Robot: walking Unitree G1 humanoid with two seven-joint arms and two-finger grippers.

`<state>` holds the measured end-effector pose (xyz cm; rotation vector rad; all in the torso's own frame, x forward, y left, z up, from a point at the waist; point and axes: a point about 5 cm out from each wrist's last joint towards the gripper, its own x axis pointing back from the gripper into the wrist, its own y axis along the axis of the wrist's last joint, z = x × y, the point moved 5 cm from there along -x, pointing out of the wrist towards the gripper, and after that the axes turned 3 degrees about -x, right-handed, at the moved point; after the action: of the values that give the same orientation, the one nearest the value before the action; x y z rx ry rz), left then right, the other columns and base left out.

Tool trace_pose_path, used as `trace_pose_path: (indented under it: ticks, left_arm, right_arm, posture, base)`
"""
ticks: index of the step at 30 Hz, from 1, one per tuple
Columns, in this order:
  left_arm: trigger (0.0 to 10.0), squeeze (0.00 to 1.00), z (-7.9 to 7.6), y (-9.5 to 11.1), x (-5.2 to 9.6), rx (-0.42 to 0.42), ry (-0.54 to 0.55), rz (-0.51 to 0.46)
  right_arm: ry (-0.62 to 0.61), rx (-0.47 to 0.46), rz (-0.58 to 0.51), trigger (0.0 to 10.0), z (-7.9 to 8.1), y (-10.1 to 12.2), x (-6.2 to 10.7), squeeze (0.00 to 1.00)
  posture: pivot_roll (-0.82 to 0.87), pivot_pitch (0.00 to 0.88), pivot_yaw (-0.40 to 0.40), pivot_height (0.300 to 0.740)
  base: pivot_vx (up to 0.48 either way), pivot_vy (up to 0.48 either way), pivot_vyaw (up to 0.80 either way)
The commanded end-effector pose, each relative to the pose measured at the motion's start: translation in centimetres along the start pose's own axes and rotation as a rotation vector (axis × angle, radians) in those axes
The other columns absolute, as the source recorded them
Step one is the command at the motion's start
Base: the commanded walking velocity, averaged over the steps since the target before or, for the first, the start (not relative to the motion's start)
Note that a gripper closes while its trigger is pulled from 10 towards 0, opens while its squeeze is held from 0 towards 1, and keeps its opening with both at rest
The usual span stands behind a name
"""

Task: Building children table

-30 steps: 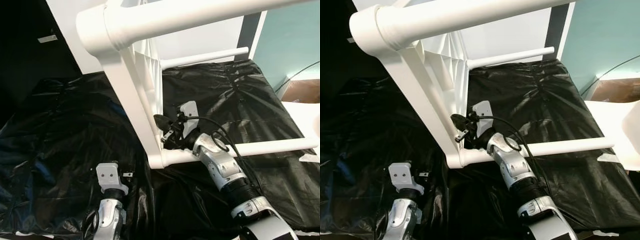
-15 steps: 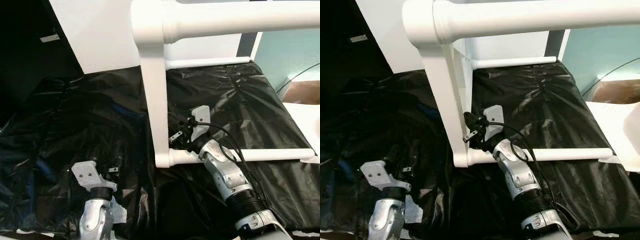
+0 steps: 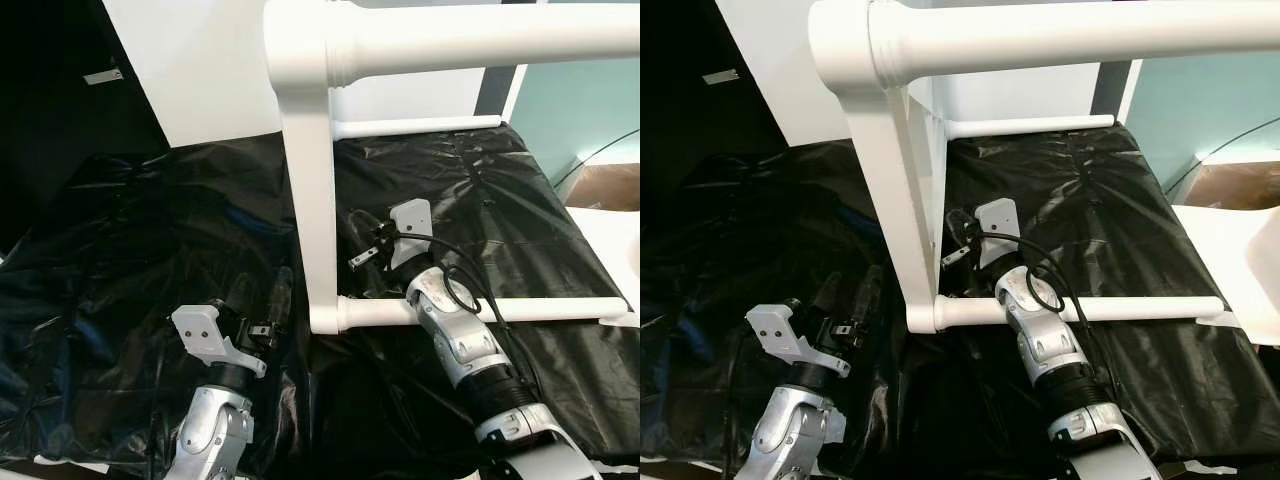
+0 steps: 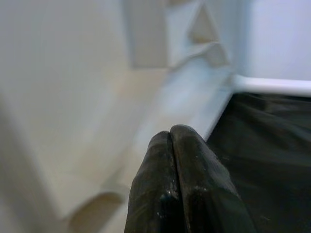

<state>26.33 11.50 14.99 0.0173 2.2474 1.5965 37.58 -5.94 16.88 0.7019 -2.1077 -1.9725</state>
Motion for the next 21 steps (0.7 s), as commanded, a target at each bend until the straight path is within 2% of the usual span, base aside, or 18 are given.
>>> trace_pose_path:
  ticks: [1, 3, 5, 9, 10, 11, 12, 13, 15, 16, 21]
  left_arm:
    - [10.0, 0.00, -3.2, 0.1, 0.8, 0.008, -0.331, -0.003]
    - [10.0, 0.00, -3.1, 0.3, 1.0, 0.019, -0.329, 0.010]
    - [10.0, 0.00, -3.2, 0.5, 1.0, 0.026, -0.328, 0.013]
    - [10.0, 0.00, -3.4, 0.8, 1.1, 0.038, -0.331, 0.013]
    - [10.0, 0.00, -3.6, 1.0, 1.2, 0.044, -0.338, 0.012]
    - [10.0, 0.00, -3.6, 1.0, 1.2, 0.044, -0.338, 0.012]
    - [10.0, 0.00, -3.7, 1.1, 1.4, 0.047, -0.345, 0.010]
    - [10.0, 0.00, -3.8, 1.3, 1.5, 0.048, -0.350, 0.009]
    - [10.0, 0.00, -3.8, 1.4, 1.6, 0.049, -0.353, 0.009]
    - [10.0, 0.00, -3.9, 1.4, 1.6, 0.047, -0.355, 0.009]
    - [10.0, 0.00, -4.1, 1.9, 1.6, 0.035, -0.366, 0.002]
  right_arm:
    - [-0.064, 0.028, 0.023, 10.0, -0.3, -0.4, -0.5, 0.00]
    - [-0.170, 0.062, 0.053, 10.0, -0.9, -1.0, -0.9, 0.00]
    - [-0.205, 0.087, 0.077, 10.0, -1.0, -1.5, -1.1, 0.00]
    - [-0.213, 0.132, 0.122, 10.0, -0.5, -2.4, -1.4, 0.00]
    - [-0.178, 0.137, 0.139, 9.2, 0.2, -2.8, -1.7, 0.00]
    - [-0.178, 0.137, 0.139, 9.2, 0.2, -2.8, -1.7, 0.00]
    - [-0.126, 0.138, 0.148, 4.3, 1.2, -3.0, -2.1, 0.00]
    - [-0.080, 0.134, 0.156, 1.4, 2.1, -3.2, -2.5, 0.00]
    - [-0.054, 0.131, 0.160, 1.4, 2.6, -3.2, -2.7, 0.00]
    - [-0.039, 0.130, 0.161, 0.0, 2.9, -3.3, -2.9, 0.00]
    - [0.037, 0.103, 0.167, 0.0, 4.3, -3.5, -3.3, 0.00]
  posture:
    - [0.03, 0.000, 0.081, 0.740]
    - [0.03, 0.000, 0.078, 0.740]
    - [0.03, 0.000, 0.078, 0.740]
    - [0.05, 0.000, 0.072, 0.740]
    - [0.06, 0.000, 0.069, 0.740]
    - [0.06, 0.000, 0.069, 0.740]
    - [0.06, 0.000, 0.069, 0.740]
    - [0.07, 0.000, 0.066, 0.740]
    - [0.07, 0.000, 0.066, 0.740]
    - [0.08, 0.000, 0.062, 0.740]
    - [0.09, 0.000, 0.064, 0.740]
  base:
    - [0.000, 0.000, 0.00]
    - [0.000, 0.000, 0.00]
    - [0.000, 0.000, 0.00]
    - [0.000, 0.000, 0.00]
    - [0.000, 0.000, 0.00]
    - [0.000, 0.000, 0.00]
    - [0.000, 0.000, 0.00]
    - [0.000, 0.000, 0.00]
    - [0.000, 0.000, 0.00]
    - [0.000, 0.000, 0.00]
    - [0.000, 0.000, 0.00]
